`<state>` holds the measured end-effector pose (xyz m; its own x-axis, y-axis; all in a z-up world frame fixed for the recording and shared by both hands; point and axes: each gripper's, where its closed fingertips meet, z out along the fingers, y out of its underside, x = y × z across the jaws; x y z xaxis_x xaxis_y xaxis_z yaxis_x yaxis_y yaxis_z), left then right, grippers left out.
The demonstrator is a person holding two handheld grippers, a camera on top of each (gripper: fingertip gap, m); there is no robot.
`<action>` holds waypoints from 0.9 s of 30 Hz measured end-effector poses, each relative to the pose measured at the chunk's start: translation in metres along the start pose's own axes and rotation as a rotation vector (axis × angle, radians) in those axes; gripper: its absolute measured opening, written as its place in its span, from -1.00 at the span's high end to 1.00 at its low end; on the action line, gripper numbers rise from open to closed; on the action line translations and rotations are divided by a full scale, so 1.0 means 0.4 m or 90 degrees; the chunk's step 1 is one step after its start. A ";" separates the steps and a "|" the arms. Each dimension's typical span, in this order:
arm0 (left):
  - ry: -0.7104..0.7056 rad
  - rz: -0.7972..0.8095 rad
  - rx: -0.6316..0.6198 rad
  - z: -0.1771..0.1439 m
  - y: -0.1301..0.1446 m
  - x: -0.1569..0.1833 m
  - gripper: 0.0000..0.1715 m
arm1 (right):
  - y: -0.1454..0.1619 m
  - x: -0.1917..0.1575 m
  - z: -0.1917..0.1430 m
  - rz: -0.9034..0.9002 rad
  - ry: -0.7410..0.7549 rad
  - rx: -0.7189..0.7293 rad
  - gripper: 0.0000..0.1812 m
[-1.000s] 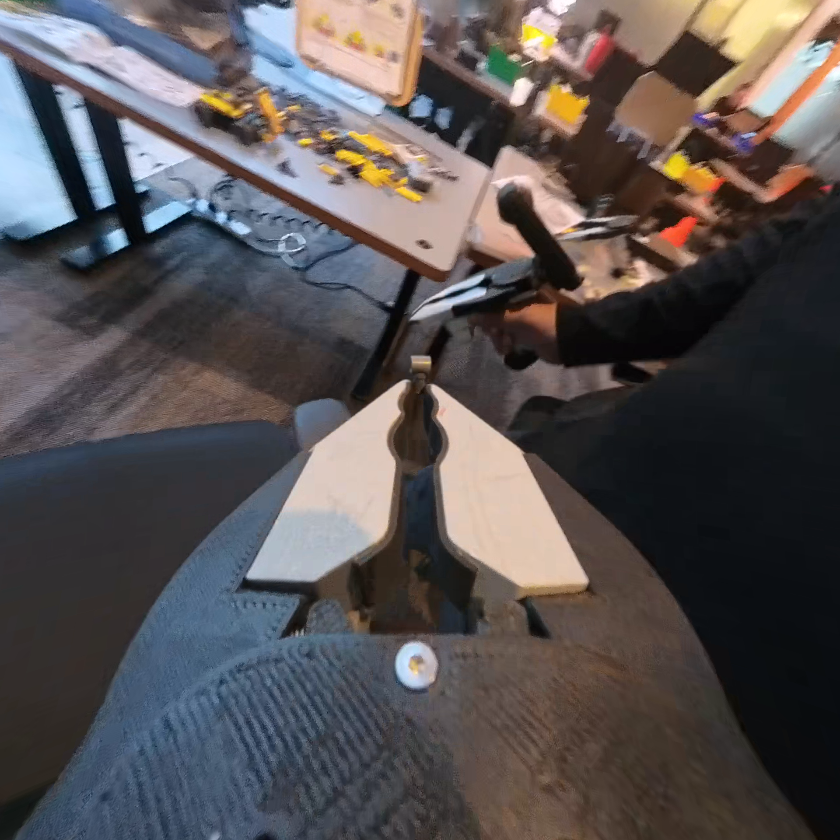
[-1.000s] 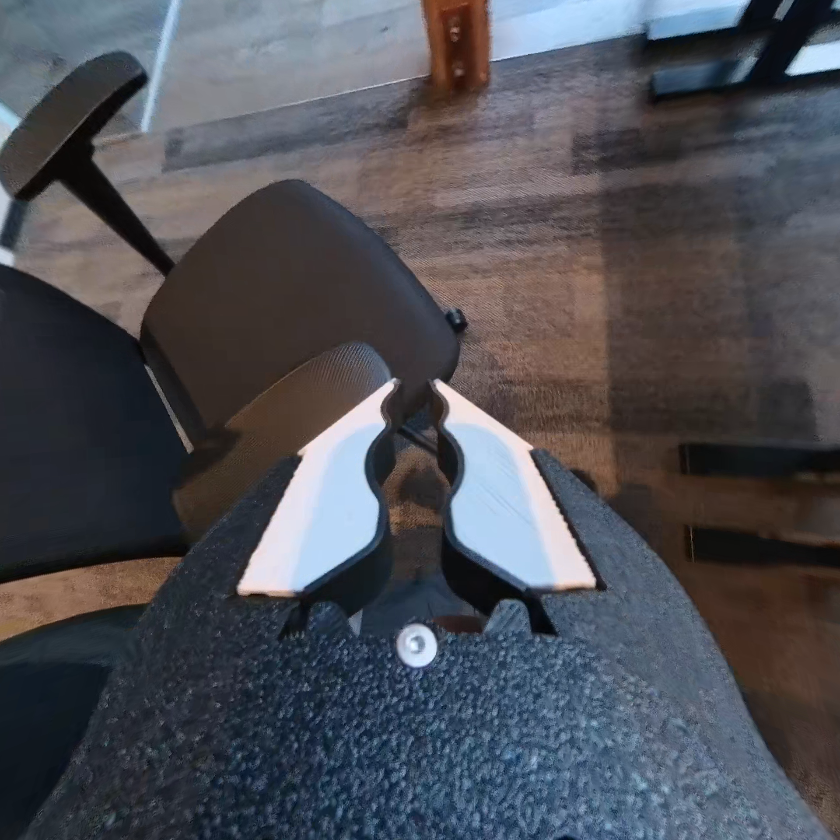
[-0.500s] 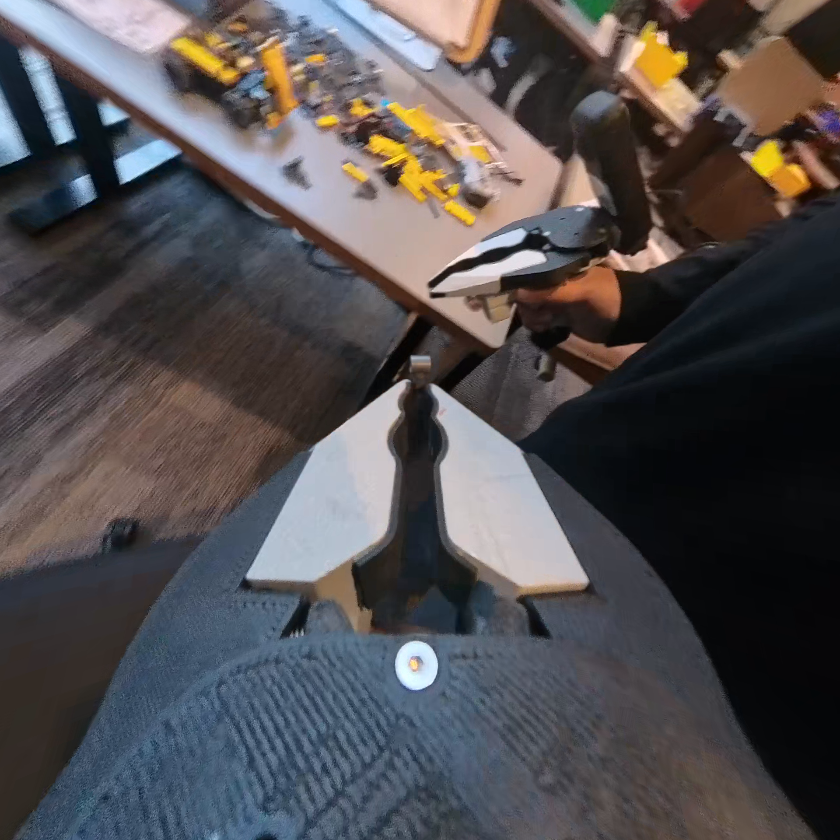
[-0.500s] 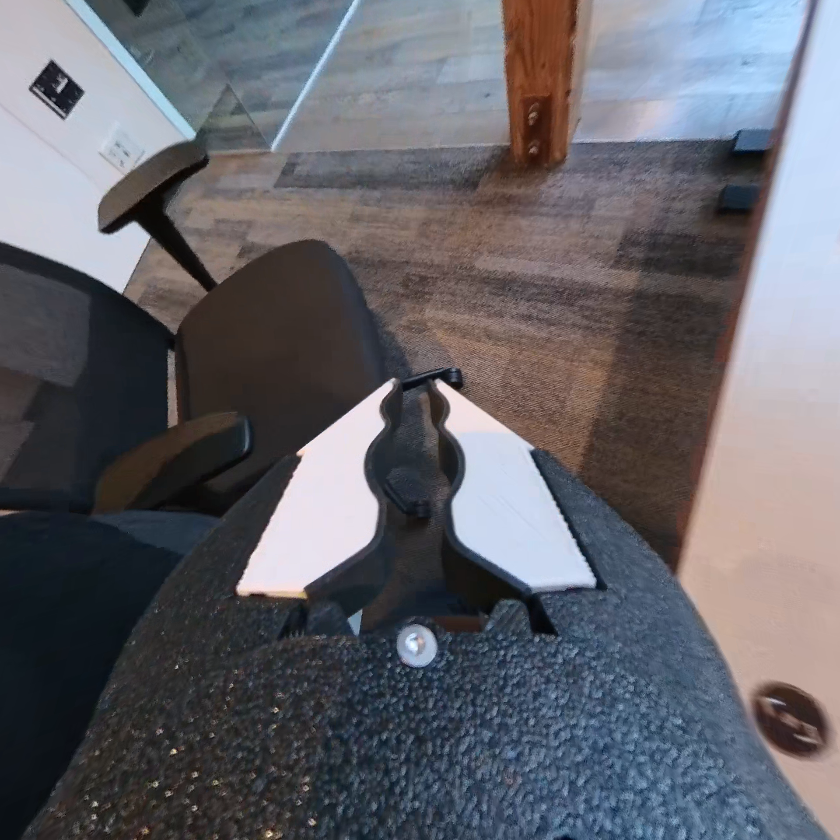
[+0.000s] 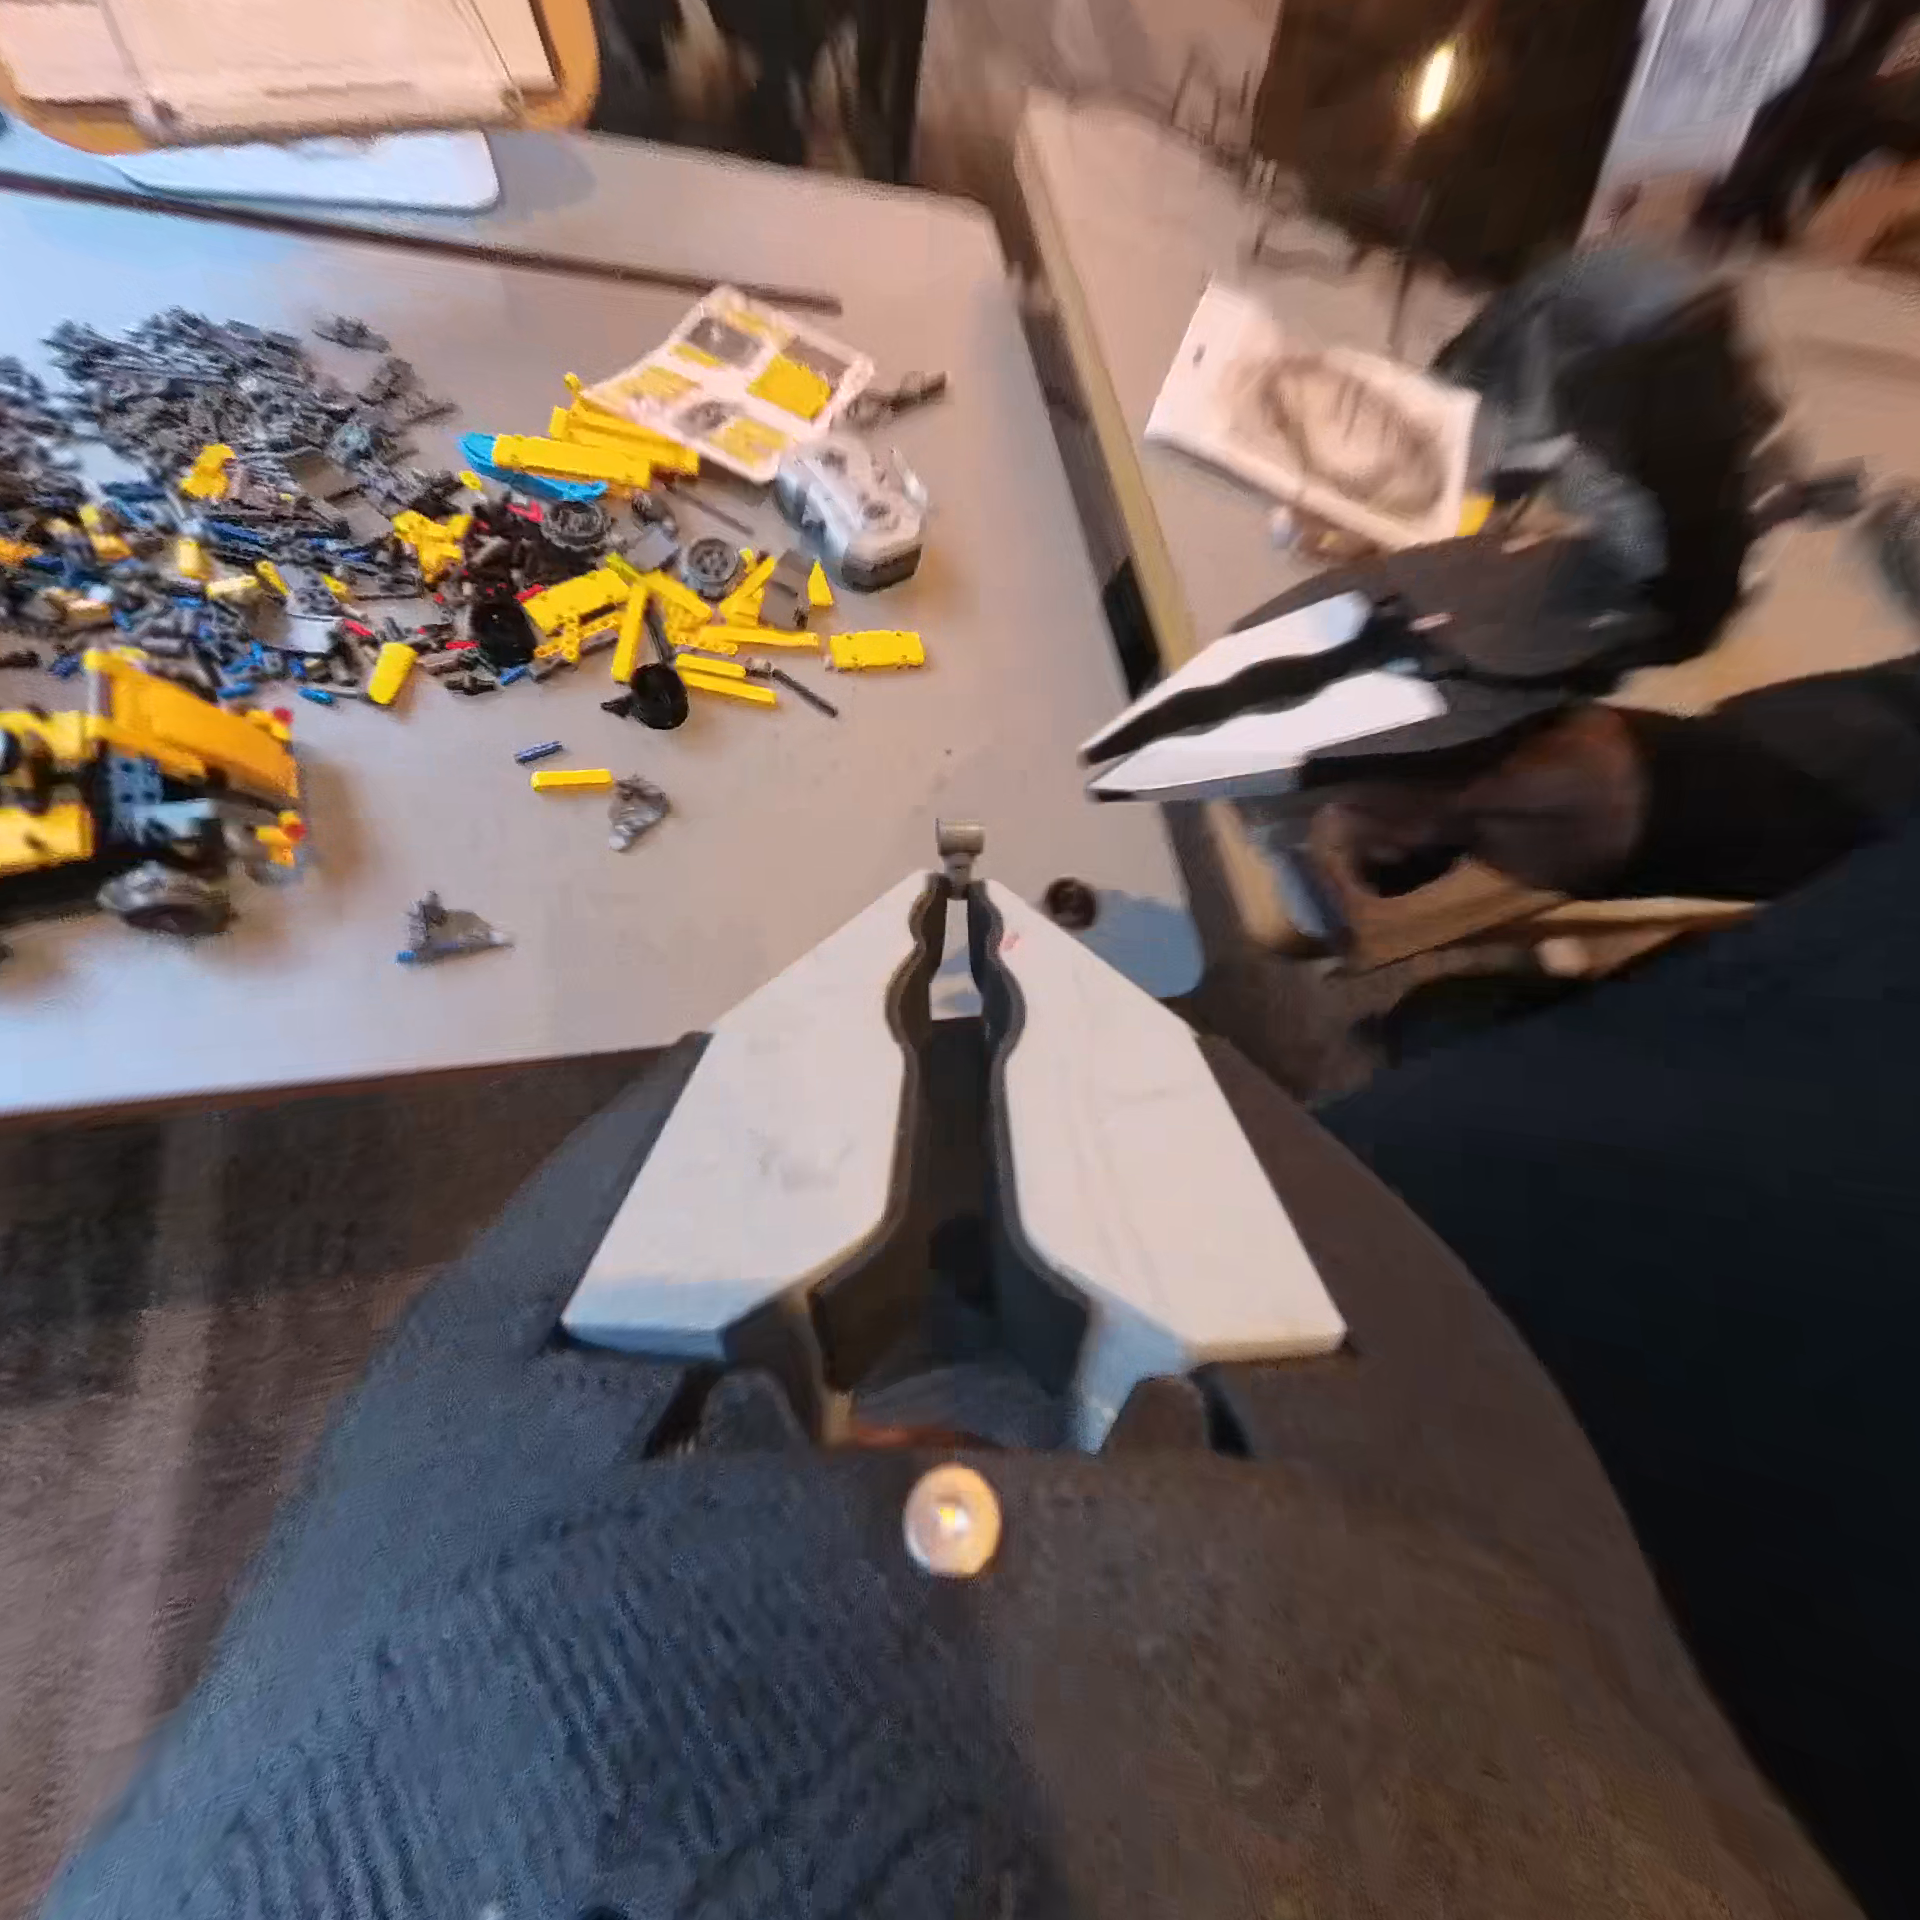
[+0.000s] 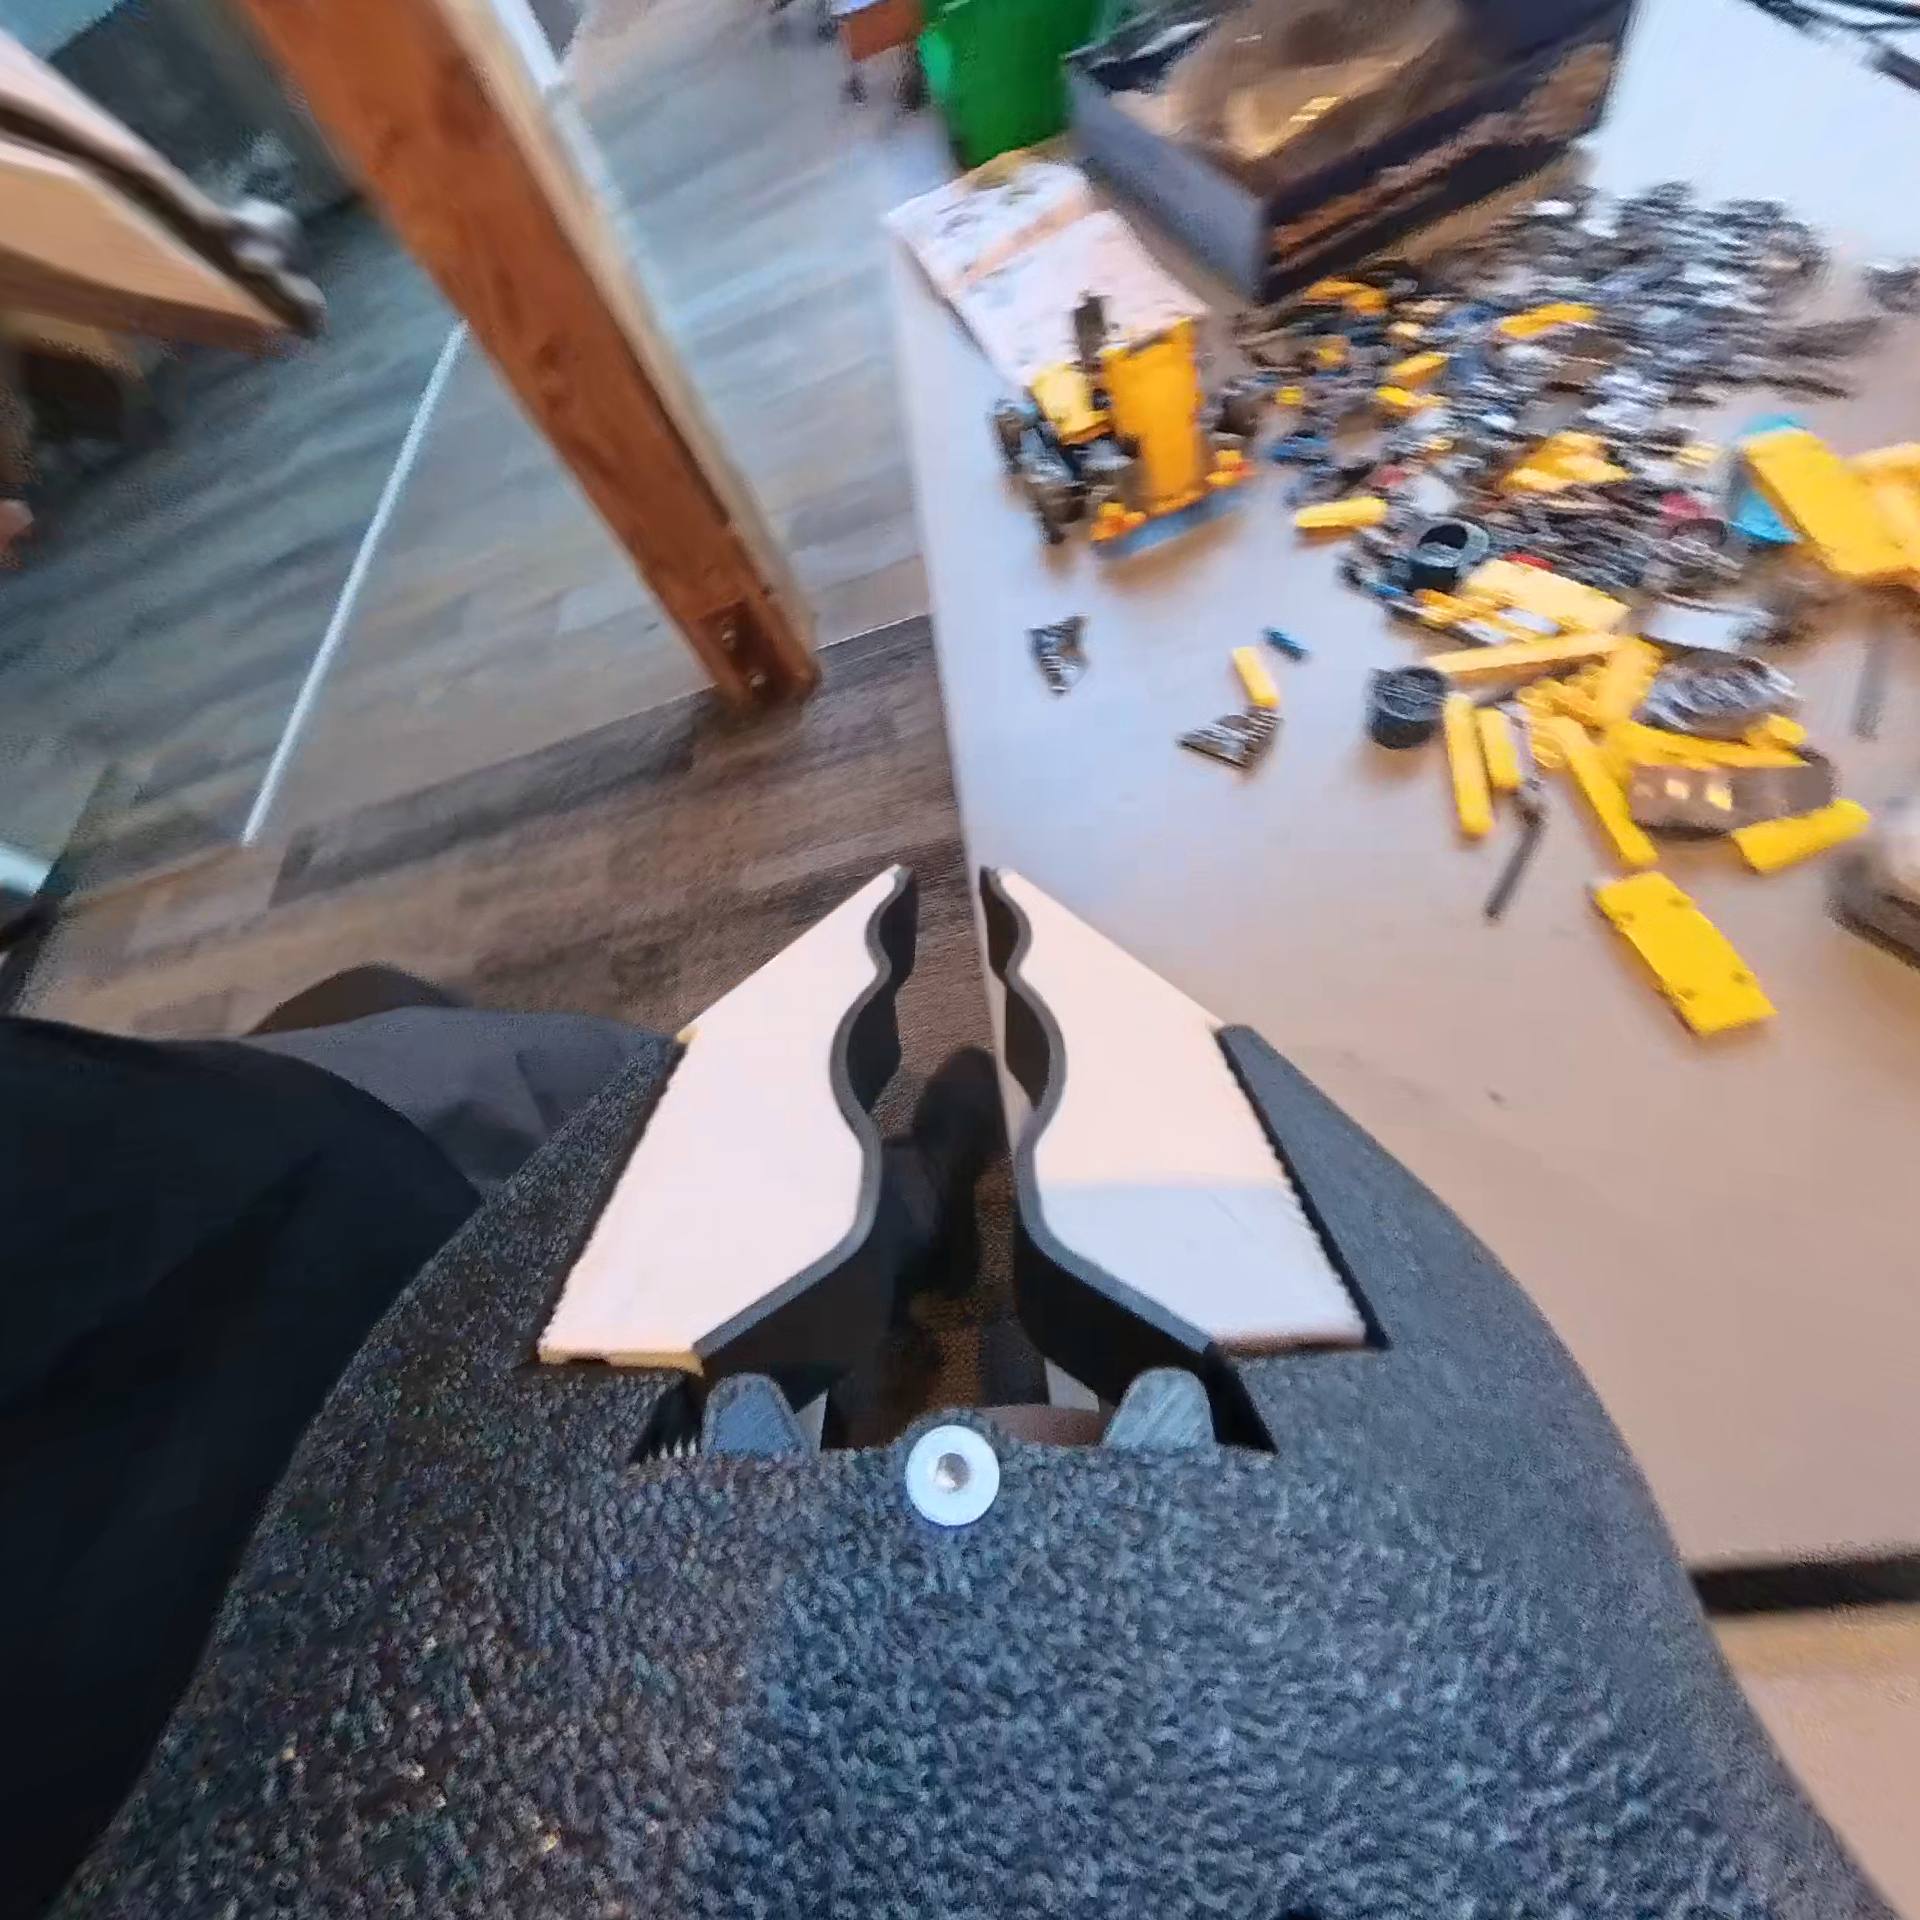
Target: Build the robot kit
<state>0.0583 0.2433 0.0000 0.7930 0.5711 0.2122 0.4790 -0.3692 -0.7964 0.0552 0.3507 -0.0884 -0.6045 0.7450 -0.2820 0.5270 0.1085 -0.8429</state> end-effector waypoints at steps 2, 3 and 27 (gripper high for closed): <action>0.008 0.080 -0.078 0.115 -0.014 -0.070 0.97 | 0.021 0.050 -0.025 0.045 0.062 0.011 0.85; 0.003 0.127 -0.118 0.179 -0.014 -0.116 0.97 | 0.036 0.071 -0.036 0.067 0.093 0.013 0.85; 0.104 0.398 -0.497 0.709 0.182 -0.636 0.79 | 0.222 -0.218 -0.142 0.529 0.744 0.070 0.92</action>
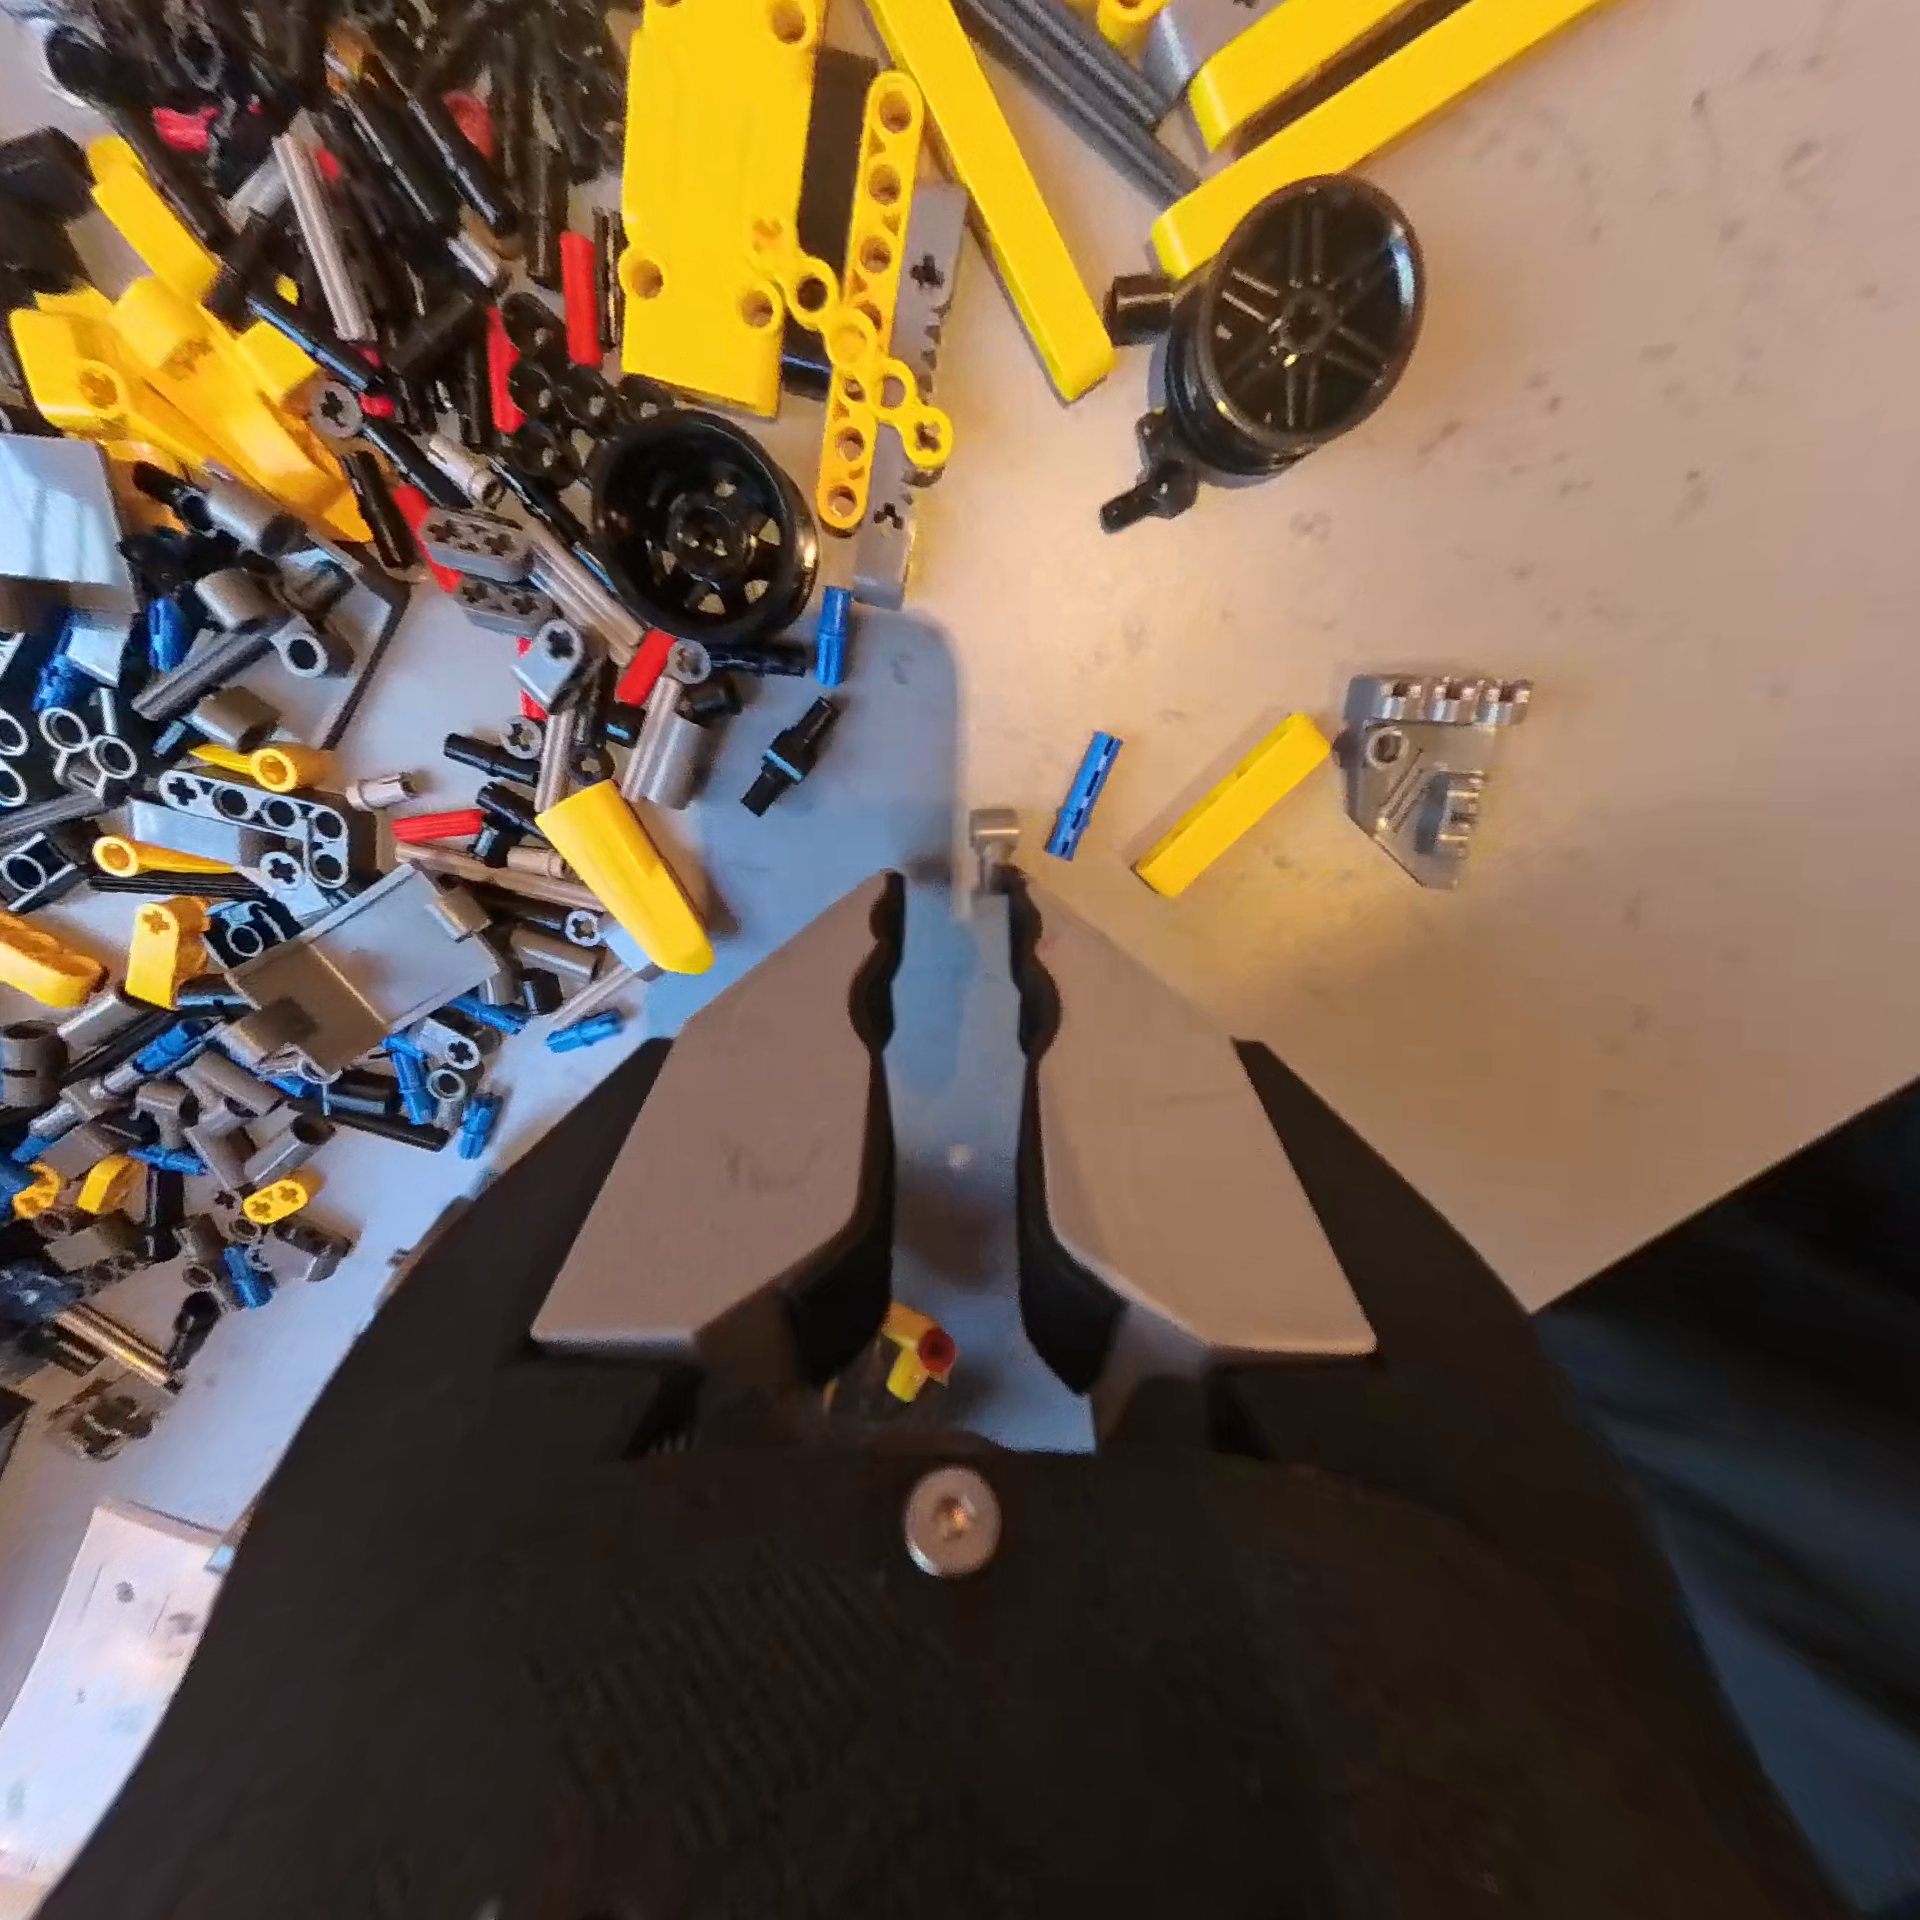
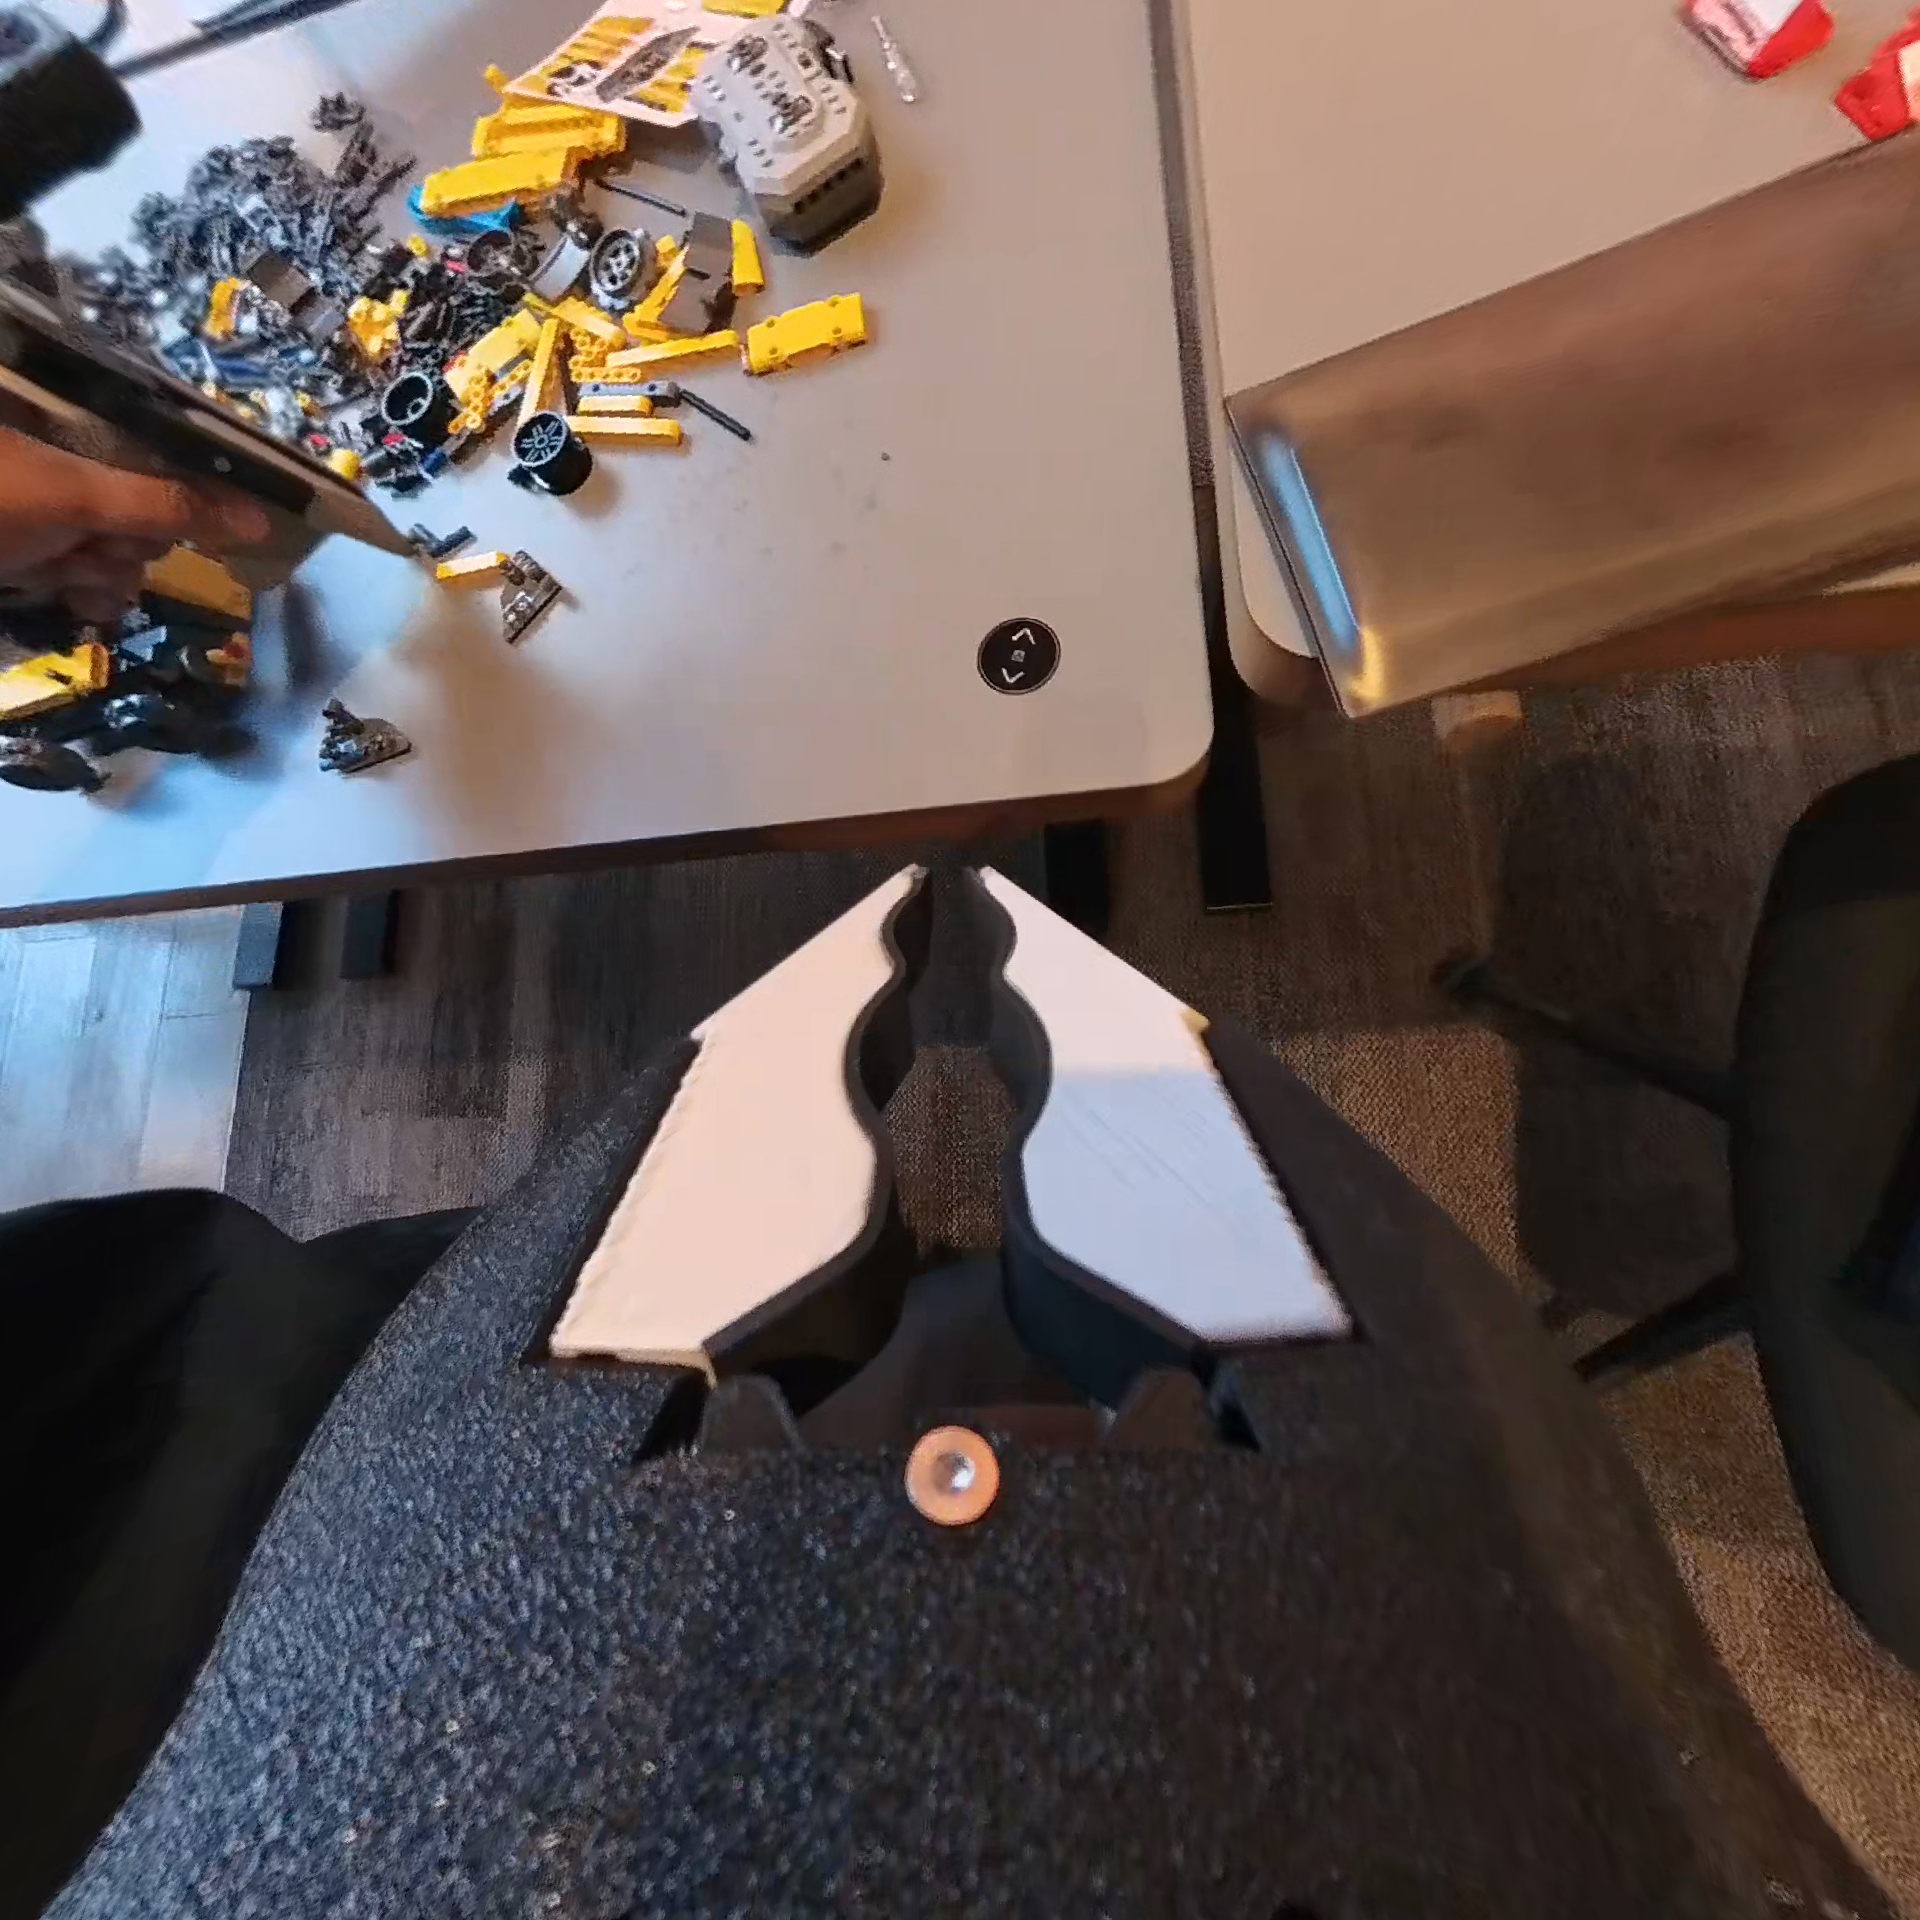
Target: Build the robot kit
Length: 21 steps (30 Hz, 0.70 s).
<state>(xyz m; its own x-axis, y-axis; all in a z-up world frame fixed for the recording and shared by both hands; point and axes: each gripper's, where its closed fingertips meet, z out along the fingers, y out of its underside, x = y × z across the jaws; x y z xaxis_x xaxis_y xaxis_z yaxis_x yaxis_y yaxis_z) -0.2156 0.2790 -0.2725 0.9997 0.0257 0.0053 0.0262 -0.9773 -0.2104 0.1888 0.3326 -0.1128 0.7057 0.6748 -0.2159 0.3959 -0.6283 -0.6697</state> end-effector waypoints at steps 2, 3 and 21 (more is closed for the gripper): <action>-0.006 0.004 0.007 -0.013 -0.004 -0.012 0.74 | 0.016 0.004 -0.008 0.006 0.007 0.001 0.93; -0.006 0.008 0.015 -0.023 -0.007 -0.015 0.74 | 0.022 0.006 -0.011 0.006 0.009 0.001 0.93; -0.001 -0.201 0.273 -0.430 0.282 0.324 0.44 | 0.161 0.041 0.285 -0.216 -0.253 -0.154 0.88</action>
